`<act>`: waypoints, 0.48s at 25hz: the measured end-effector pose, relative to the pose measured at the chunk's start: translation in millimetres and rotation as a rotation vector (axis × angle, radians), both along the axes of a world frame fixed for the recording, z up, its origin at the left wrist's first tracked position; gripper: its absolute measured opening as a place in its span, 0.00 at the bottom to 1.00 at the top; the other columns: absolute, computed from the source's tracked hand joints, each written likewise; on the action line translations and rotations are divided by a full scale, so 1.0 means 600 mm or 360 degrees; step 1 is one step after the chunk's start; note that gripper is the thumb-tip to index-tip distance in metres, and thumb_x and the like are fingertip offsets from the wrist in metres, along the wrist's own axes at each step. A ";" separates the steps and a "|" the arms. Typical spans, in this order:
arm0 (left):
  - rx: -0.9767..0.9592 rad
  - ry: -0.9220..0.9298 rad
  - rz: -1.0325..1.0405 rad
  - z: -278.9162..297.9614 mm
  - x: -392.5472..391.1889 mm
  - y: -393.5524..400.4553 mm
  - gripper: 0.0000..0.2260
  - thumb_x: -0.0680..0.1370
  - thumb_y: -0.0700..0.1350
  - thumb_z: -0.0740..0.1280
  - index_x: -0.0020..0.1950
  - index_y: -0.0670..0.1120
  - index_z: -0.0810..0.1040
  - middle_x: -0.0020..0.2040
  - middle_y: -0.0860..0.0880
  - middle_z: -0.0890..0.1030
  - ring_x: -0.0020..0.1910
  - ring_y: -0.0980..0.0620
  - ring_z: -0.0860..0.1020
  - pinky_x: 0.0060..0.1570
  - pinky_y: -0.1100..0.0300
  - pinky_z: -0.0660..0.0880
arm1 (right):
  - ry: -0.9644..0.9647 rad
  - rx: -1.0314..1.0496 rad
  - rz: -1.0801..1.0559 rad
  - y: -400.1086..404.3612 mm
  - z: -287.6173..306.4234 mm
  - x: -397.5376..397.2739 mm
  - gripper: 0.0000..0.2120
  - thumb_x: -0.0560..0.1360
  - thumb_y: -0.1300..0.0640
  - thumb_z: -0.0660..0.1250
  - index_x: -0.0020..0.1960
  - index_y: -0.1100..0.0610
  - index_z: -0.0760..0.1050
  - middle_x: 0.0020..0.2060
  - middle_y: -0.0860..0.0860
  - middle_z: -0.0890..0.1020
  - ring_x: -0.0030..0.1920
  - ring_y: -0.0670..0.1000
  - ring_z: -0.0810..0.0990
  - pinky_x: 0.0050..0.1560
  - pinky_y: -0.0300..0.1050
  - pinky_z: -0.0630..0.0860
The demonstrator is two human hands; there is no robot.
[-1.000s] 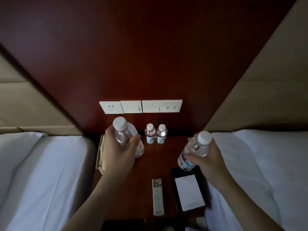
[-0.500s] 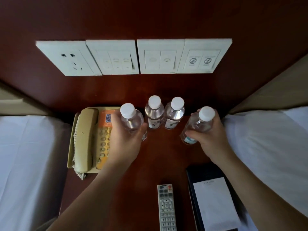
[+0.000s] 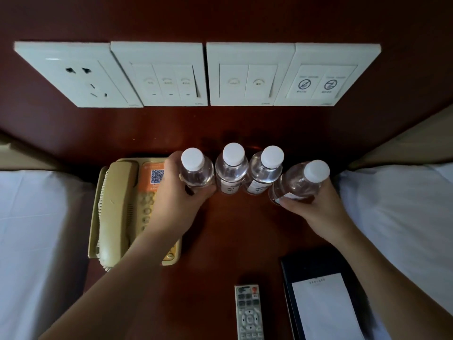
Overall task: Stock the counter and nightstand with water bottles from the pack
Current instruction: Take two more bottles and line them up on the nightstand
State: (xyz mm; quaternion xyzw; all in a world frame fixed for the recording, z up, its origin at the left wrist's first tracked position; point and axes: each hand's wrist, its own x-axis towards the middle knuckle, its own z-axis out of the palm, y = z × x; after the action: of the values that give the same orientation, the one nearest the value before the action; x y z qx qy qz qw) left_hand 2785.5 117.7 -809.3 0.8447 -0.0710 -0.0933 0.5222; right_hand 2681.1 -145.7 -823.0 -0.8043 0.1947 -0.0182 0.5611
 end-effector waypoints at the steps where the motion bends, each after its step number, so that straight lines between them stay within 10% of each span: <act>1: 0.0064 -0.0002 -0.0056 0.004 0.004 0.007 0.33 0.68 0.43 0.80 0.65 0.56 0.65 0.50 0.76 0.75 0.53 0.70 0.76 0.54 0.61 0.76 | 0.0062 -0.0010 0.0033 -0.006 -0.007 -0.007 0.30 0.67 0.63 0.79 0.63 0.45 0.72 0.57 0.45 0.81 0.59 0.42 0.80 0.61 0.42 0.76; 6: 0.0235 0.0019 -0.0270 0.022 0.028 0.021 0.31 0.69 0.42 0.78 0.65 0.57 0.66 0.52 0.67 0.77 0.50 0.69 0.76 0.43 0.80 0.68 | 0.0172 -0.0015 0.0096 -0.010 -0.033 -0.010 0.28 0.69 0.63 0.77 0.66 0.52 0.72 0.58 0.43 0.82 0.60 0.40 0.80 0.63 0.40 0.76; 12: 0.0280 -0.0043 -0.0285 0.021 0.042 0.020 0.33 0.68 0.46 0.79 0.65 0.58 0.65 0.51 0.68 0.76 0.54 0.62 0.75 0.45 0.75 0.68 | 0.0205 -0.0008 0.0281 -0.030 -0.056 0.017 0.27 0.73 0.63 0.74 0.70 0.55 0.71 0.65 0.47 0.79 0.67 0.44 0.76 0.70 0.50 0.72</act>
State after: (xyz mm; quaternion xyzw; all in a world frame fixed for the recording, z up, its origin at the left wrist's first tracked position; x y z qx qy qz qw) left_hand 2810.8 129.4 -796.5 0.8788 -0.1447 -0.1339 0.4346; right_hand 2691.5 -163.9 -856.5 -0.8193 0.1585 0.0826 0.5448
